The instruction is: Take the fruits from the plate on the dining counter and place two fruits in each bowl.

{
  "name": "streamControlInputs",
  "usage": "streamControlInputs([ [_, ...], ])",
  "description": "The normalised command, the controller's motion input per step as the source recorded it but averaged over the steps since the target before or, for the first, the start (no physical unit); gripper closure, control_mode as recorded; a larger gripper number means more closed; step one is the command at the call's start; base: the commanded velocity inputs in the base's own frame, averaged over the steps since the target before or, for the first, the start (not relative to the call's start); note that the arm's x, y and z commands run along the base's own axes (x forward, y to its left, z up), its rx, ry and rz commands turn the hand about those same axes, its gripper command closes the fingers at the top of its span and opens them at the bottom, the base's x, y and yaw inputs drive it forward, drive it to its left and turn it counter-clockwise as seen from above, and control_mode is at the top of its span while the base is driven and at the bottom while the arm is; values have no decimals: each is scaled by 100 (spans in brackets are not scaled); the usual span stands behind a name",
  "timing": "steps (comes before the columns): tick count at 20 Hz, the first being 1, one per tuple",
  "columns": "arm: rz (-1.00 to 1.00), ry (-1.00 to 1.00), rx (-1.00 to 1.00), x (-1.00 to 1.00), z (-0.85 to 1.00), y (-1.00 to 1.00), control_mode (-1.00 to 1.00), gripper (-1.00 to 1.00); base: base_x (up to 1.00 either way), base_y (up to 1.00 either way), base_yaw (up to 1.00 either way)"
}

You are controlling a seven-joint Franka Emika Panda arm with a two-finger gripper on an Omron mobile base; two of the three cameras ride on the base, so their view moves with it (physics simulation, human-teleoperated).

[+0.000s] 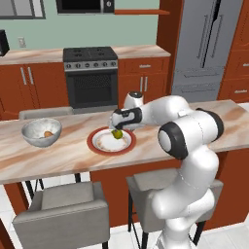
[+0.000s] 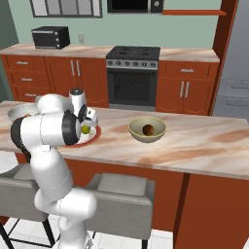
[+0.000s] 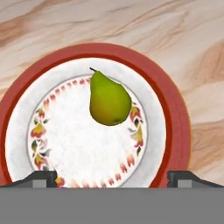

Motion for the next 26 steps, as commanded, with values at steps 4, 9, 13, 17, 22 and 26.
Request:
streamControlInputs([
  [4,0,9,-3,17,-47,18,-100,-100,0,0,0],
  [9,0,4,-1,14,-33,9,-100,-100,0,0,0],
  [13,0,0,0,8,0,0,-100,-100,0,0,0],
  [17,0,0,0,16,-4,0,-100,-100,0,0,0],
  [22,0,0,0,26,-6,0,-100,-100,0,0,0],
  [26,0,0,0,14,-13,0,-100,-100,0,0,0],
])
